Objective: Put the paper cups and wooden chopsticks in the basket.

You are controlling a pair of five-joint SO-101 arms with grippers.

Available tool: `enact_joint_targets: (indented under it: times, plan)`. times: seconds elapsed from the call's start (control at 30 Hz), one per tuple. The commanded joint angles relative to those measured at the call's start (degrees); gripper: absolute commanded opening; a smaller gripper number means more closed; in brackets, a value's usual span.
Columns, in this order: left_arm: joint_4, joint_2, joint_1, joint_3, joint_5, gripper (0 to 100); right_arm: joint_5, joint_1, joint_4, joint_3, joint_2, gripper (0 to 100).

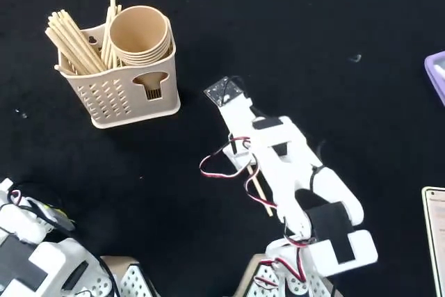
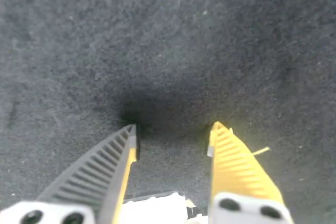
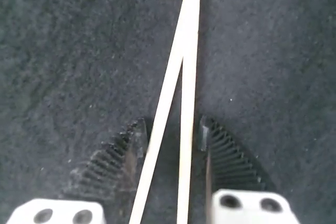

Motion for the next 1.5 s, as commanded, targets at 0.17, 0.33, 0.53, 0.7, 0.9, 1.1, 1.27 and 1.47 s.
enact_joint_targets:
  times: [0.17,0.33,0.53,0.7,0.9,1.1,1.27,1.47]
  plan:
    - [-2.55,0.7,0.75,1.1,0.79,22,8.18,-0.44,3.78,-2.07,0.66,1.7]
    - [-2.55,0.7,0.75,1.1,0.79,22,8.18,-0.09,5.8,-1.89,-2.59,1.0]
    - [-2.55,0.7,0.75,1.1,0.79,22,8.18,0.0,13.8,-1.8,-17.1,1.0]
    - [-2.55,0.7,0.75,1.1,0.79,22,8.09,-0.44,21.98,-2.86,-34.33,1.0]
    - [-2.55,0.7,0.75,1.1,0.79,22,1.05,-2.9,27.16,-13.49,-57.01,1.1]
    - [-2.55,0.7,0.84,1.1,0.79,22,-14.24,-21.45,9.93,-16.31,-62.2,1.1]
    - [-2.55,0.7,0.84,1.1,0.79,22,-17.85,-29.1,-14.51,-12.88,-54.81,1.1]
    - [-2.55,0.7,0.84,1.1,0.79,22,-18.2,-30.07,-40.7,-12.97,-39.6,1.1]
